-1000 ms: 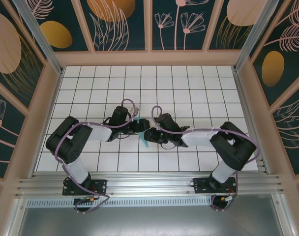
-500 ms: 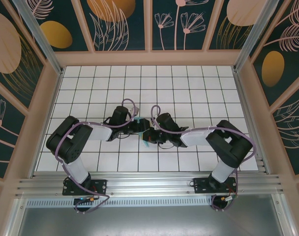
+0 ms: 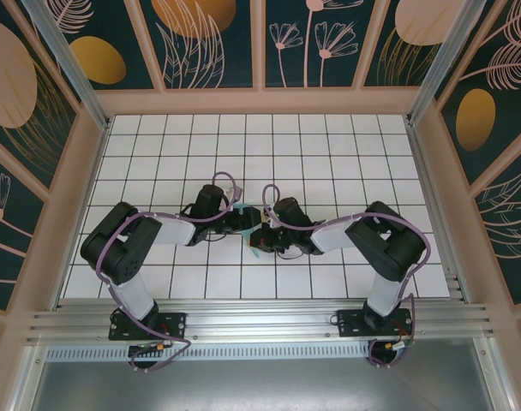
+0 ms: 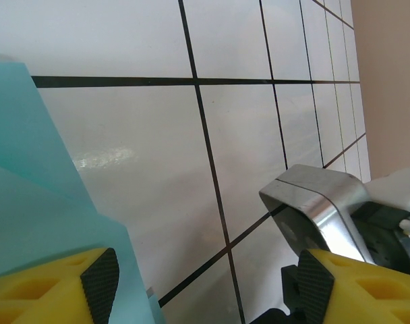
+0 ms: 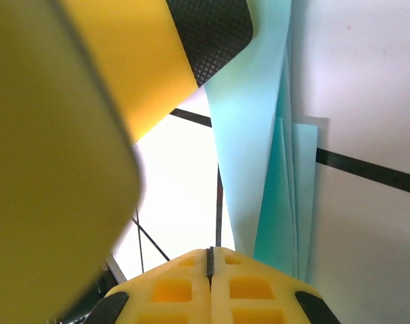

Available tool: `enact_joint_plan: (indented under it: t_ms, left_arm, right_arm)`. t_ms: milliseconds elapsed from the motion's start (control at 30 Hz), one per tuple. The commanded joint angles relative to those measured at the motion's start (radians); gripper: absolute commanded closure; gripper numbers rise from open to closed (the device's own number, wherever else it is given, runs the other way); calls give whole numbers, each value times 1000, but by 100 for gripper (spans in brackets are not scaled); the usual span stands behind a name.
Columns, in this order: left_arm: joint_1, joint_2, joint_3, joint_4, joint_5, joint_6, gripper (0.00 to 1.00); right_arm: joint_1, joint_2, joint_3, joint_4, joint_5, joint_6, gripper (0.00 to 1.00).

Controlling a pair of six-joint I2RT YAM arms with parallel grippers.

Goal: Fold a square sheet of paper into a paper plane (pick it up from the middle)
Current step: Fold the wing for the fifth time at the center of the table.

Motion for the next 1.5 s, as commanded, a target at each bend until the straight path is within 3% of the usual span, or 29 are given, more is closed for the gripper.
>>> enact_joint_plan:
  t_ms: [0, 467, 667, 1133, 1467]
  left_arm:
    - [-3, 45, -10, -76, 3, 19, 27]
    - [-5, 52, -4, -87, -5, 19, 27]
    - [-4, 49, -4, -85, -5, 17, 27]
    - [-5, 47, -3, -89, 1, 19, 27]
    - [-4, 38, -2, -98, -23, 10, 29]
  right_arm:
    - [-3, 15, -28, 42, -35, 18, 96]
    - [-3, -21, -50, 2, 4, 9, 95]
    - [45, -113, 23, -104, 50, -105, 91]
    - [121, -61, 115, -210, 134, -162, 90]
    - [119, -287, -54, -119, 280, -128, 95]
